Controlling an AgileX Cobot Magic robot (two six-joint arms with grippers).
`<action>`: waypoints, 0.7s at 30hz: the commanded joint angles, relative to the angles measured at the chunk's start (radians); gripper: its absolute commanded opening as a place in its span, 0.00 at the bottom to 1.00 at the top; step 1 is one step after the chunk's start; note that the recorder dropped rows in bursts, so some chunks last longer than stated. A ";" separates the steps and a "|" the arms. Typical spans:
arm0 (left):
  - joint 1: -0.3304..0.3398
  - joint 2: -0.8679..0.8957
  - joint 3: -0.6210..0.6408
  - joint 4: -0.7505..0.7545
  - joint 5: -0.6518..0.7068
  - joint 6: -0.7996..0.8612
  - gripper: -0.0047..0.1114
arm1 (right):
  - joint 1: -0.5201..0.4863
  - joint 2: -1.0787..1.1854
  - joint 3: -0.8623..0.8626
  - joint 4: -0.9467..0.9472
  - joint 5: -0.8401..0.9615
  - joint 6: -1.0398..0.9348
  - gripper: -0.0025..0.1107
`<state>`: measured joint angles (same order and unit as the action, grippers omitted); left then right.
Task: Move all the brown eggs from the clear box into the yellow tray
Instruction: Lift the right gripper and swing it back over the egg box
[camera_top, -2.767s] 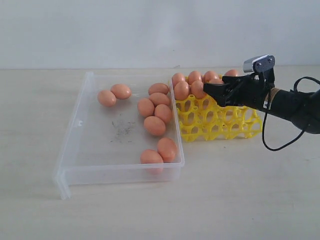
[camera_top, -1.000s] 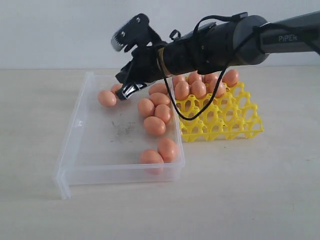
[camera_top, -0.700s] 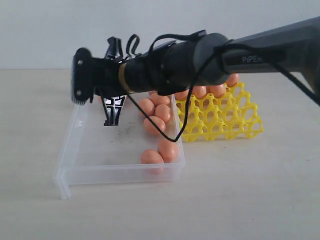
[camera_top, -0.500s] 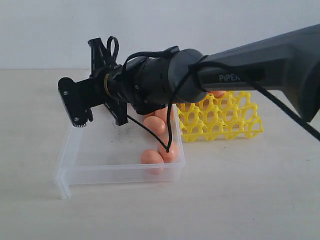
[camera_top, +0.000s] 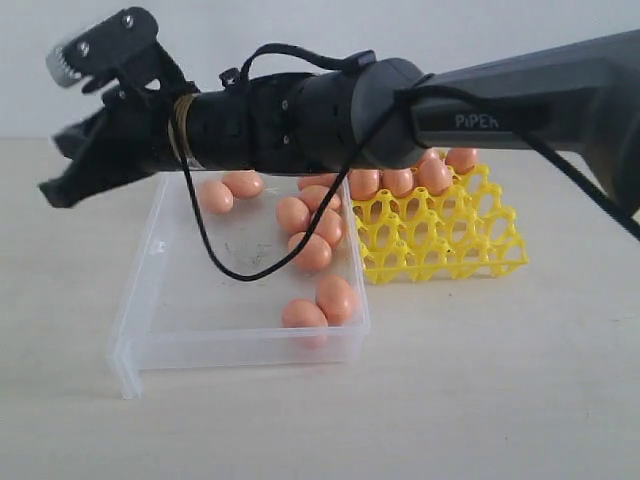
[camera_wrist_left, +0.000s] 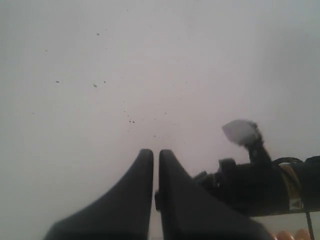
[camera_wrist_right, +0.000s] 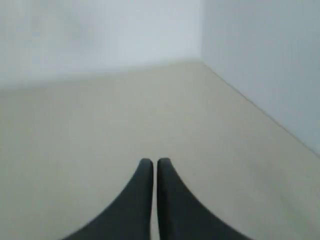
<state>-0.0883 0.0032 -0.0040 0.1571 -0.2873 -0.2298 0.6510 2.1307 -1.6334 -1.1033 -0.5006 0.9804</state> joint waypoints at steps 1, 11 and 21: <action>-0.004 -0.003 0.004 -0.007 0.013 -0.004 0.08 | 0.005 -0.023 0.002 0.010 -0.489 -0.304 0.02; -0.004 -0.003 0.004 -0.007 0.019 -0.004 0.08 | 0.291 -0.128 0.004 0.796 0.164 -1.801 0.02; -0.004 -0.003 0.004 -0.007 0.019 -0.004 0.08 | 0.276 -0.130 0.004 1.424 0.241 -1.560 0.02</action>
<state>-0.0883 0.0032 -0.0040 0.1571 -0.2795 -0.2298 0.9737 2.0052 -1.6316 0.4324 -0.6012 -0.7640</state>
